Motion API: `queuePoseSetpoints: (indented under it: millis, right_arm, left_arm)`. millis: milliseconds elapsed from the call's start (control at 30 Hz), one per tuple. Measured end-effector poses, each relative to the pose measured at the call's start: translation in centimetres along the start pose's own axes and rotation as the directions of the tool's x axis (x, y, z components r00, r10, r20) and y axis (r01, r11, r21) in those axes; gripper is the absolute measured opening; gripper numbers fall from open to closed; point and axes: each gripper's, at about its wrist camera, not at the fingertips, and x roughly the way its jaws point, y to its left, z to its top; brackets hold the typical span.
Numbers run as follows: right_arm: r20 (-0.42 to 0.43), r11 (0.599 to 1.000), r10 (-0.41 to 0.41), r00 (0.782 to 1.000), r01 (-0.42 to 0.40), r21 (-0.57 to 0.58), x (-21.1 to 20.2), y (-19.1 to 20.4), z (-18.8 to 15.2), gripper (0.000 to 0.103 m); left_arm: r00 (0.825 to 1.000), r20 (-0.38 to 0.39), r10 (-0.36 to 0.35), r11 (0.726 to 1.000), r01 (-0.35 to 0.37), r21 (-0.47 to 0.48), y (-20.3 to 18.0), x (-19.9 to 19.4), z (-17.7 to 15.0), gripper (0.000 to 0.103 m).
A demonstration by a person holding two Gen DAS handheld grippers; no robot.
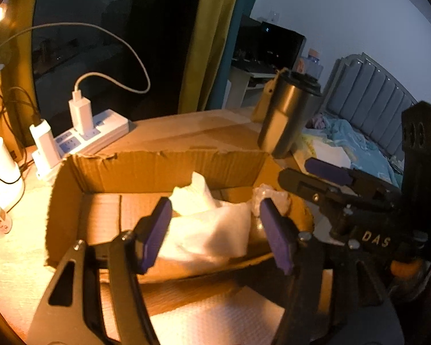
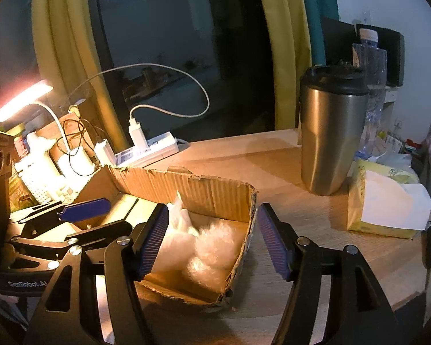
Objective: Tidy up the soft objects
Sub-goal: 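Carry both items into the cardboard box and open both grippers, then grasp the brown fuzzy ball with the right gripper while the left grasps the cotton swab bag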
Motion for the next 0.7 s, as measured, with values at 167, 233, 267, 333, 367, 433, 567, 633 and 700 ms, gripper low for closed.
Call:
queuePoseSetpoints:
  millis: [167, 233, 267, 333, 367, 433, 567, 633, 700]
  right_arm:
    - [0.016, 1.000, -0.023, 1.000, 0.023, 0.002, -1.4, 0.4, 0.1, 0.068]
    - [0.017, 1.000, -0.031, 0.999, 0.031, -0.002, -2.0, 0.7, -0.1, 0.068]
    - [0.017, 0.999, -0.034, 0.999, 0.034, -0.004, -2.2, 0.9, -0.1, 0.068]
    - [0.019, 0.999, -0.038, 0.999, 0.038, -0.009, -2.8, 1.2, -0.4, 0.068]
    - [0.019, 0.999, -0.039, 0.999, 0.039, -0.012, -3.1, 1.6, -0.5, 0.068]
    - [0.021, 0.999, -0.042, 0.999, 0.043, -0.019, -3.7, 2.2, -0.7, 0.068]
    - [0.024, 0.998, -0.047, 0.999, 0.048, -0.029, -4.7, 3.3, -1.1, 0.068]
    - [0.023, 0.998, -0.052, 0.998, 0.053, -0.035, -5.1, 4.0, -1.3, 0.068]
    - [0.022, 0.998, -0.057, 0.998, 0.057, -0.040, -5.6, 4.6, -1.6, 0.068]
  left_arm:
    - [0.999, 0.033, 0.009, 1.000, -0.009, -0.012, 0.7, -2.1, -0.1, 0.065]
    - [0.999, 0.043, 0.012, 1.000, -0.011, -0.014, 1.0, -2.9, -0.3, 0.065]
    - [0.999, 0.046, 0.012, 1.000, -0.012, -0.015, 1.0, -3.2, -0.4, 0.065]
    - [0.998, 0.056, 0.011, 1.000, -0.010, -0.017, 1.1, -3.9, -0.5, 0.065]
    - [0.998, 0.061, 0.010, 1.000, -0.009, -0.016, 1.2, -4.3, -0.7, 0.065]
    - [0.997, 0.071, 0.008, 1.000, -0.007, -0.014, 1.2, -5.2, -0.9, 0.065]
    - [0.996, 0.084, 0.007, 1.000, -0.006, -0.015, 1.5, -6.5, -1.5, 0.065]
    - [0.996, 0.088, 0.008, 1.000, -0.006, -0.018, 1.8, -7.2, -1.9, 0.065]
    - [0.996, 0.092, 0.007, 1.000, -0.005, -0.023, 2.2, -7.8, -2.3, 0.065]
